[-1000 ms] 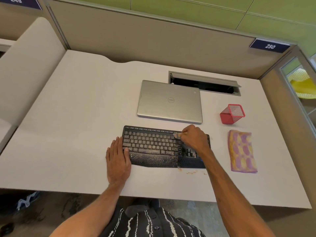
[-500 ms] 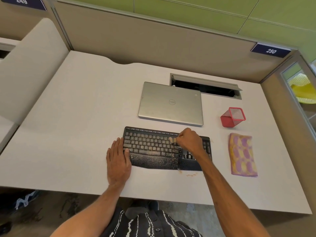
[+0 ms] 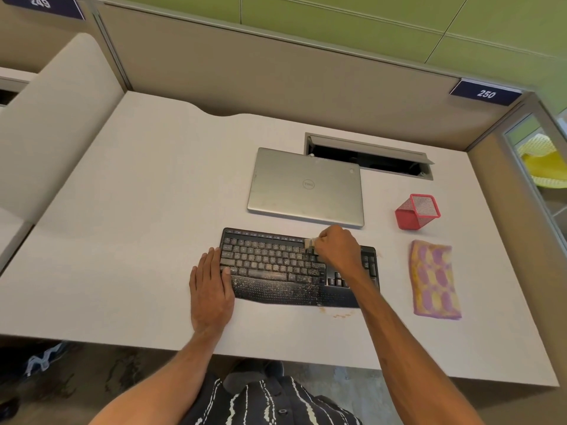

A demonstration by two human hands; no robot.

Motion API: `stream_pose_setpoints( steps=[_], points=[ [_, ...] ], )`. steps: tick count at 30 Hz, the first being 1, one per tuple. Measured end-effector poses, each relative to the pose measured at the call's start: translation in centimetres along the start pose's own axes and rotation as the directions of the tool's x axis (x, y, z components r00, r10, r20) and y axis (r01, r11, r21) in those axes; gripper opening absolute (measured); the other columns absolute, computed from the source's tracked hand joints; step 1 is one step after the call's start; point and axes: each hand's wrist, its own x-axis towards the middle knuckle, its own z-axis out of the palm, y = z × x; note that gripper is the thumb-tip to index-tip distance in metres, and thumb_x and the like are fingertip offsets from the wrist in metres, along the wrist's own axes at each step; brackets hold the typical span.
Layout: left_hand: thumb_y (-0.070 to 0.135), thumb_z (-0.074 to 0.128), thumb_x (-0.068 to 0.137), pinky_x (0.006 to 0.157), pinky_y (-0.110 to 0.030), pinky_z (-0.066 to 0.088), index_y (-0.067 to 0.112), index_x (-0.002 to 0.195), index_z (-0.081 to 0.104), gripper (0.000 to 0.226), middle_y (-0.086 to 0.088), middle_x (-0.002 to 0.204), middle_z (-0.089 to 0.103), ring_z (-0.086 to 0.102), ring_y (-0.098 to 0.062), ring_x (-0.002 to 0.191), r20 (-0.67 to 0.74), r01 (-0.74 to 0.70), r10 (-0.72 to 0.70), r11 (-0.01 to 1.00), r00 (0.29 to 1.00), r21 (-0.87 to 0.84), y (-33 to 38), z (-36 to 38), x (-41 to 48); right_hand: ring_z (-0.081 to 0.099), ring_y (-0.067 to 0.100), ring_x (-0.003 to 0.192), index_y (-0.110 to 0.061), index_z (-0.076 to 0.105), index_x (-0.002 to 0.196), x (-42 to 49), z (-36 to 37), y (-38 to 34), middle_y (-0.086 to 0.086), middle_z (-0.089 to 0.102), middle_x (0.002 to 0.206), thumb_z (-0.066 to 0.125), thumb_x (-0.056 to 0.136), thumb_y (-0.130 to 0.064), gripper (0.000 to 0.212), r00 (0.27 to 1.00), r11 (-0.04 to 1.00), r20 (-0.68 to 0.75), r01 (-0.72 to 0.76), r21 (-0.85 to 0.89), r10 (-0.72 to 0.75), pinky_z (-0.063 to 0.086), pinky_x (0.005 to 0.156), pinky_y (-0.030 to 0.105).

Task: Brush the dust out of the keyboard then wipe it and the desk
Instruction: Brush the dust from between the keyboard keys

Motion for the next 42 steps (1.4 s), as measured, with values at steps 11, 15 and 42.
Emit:
stream_pose_setpoints(
  steps=[11,15,42],
  points=[
    [0.043,0.021,0.118,0.138,-0.050,0.013,0.021,0.174,0.023,0.060,-0.003,0.179,0.031,0.020,-0.019,0.168,0.015,-0.007,0.007,1.000,1.000,-0.005,0.0,-0.1,-0.1,0.070,0.017,0.067,-0.007,0.078,0.089,0.2,-0.4,0.1,0.003,0.077,0.079,0.071,0.091,-0.025,0.020,1.000,1.000,0.000,-0.010,0.016,0.010,0.051,0.056,0.025],
    [0.046,0.021,0.118,0.138,-0.051,0.013,0.020,0.174,0.022,0.062,-0.002,0.179,0.030,0.019,-0.019,0.168,0.026,-0.008,0.008,1.000,1.000,-0.013,0.1,-0.3,0.0,0.068,0.013,0.071,-0.014,0.079,0.097,-0.3,0.0,0.4,-0.003,0.076,0.083,0.071,0.092,-0.031,0.019,0.996,0.999,0.092,0.014,-0.045,-0.010,0.057,0.068,0.031],
    [0.044,0.019,0.119,0.137,-0.047,0.019,0.027,0.174,0.026,0.059,0.006,0.178,0.031,0.021,-0.012,0.167,0.144,-0.166,0.164,0.986,0.976,-0.004,-3.3,-2.6,1.7,0.068,0.016,0.091,-0.027,0.073,0.116,0.6,-0.7,0.3,-0.006,0.076,0.100,0.067,0.098,-0.048,0.029,0.944,0.832,0.118,0.328,-0.446,-0.309,0.057,0.089,0.037]
  ],
)
